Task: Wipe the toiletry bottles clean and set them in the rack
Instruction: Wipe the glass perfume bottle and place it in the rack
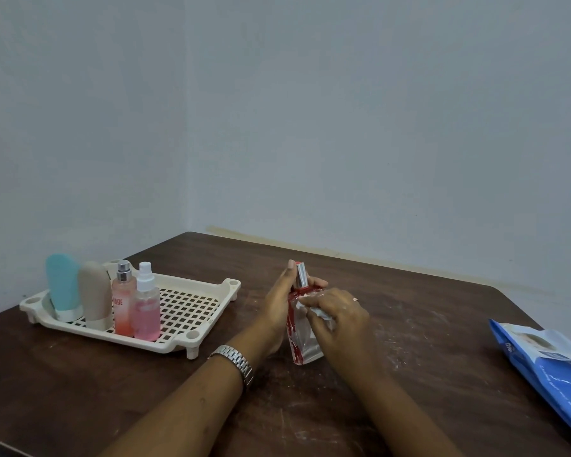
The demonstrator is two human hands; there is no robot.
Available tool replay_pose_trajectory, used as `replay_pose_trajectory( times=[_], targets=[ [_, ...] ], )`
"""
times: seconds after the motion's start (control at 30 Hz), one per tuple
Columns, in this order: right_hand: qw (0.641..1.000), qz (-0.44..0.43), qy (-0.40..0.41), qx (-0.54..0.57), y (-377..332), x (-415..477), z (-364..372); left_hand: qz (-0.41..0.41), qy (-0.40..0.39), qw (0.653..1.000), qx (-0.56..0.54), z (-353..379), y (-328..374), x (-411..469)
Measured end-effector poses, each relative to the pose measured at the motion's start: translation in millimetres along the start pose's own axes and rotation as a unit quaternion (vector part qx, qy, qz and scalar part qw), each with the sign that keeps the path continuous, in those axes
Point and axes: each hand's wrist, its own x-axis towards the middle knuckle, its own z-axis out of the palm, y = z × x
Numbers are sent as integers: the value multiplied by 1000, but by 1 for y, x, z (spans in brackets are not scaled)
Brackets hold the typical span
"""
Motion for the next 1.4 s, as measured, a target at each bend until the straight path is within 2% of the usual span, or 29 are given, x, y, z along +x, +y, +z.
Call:
replay_pose_trajectory(
  times=[0.2,0.47,0.6,0.87,1.03,1.2,1.4],
  targets=[
    [999,19,-30,21,10,-2,-5,-5,9,1000,-13,-1,0,1],
    [995,75,33,52,16,1,-7,10,-7,1000,21,4,4,-5],
    [995,66,57,47,14,2,-5,5,-23,1000,16,7,6,-7],
    [998,28,-7,51,10,0,-3,2,17,1000,-6,0,1,-1],
    [996,56,-15,65,17,-2,-3,-13,15,1000,-11,-1,3,-1],
    [992,99,14,74,22,-1,-4,-1,18,1000,17,1,4,-3],
    [988,118,54,89,15,1,-4,-1,-18,1000,13,3,4,-4]
  ],
)
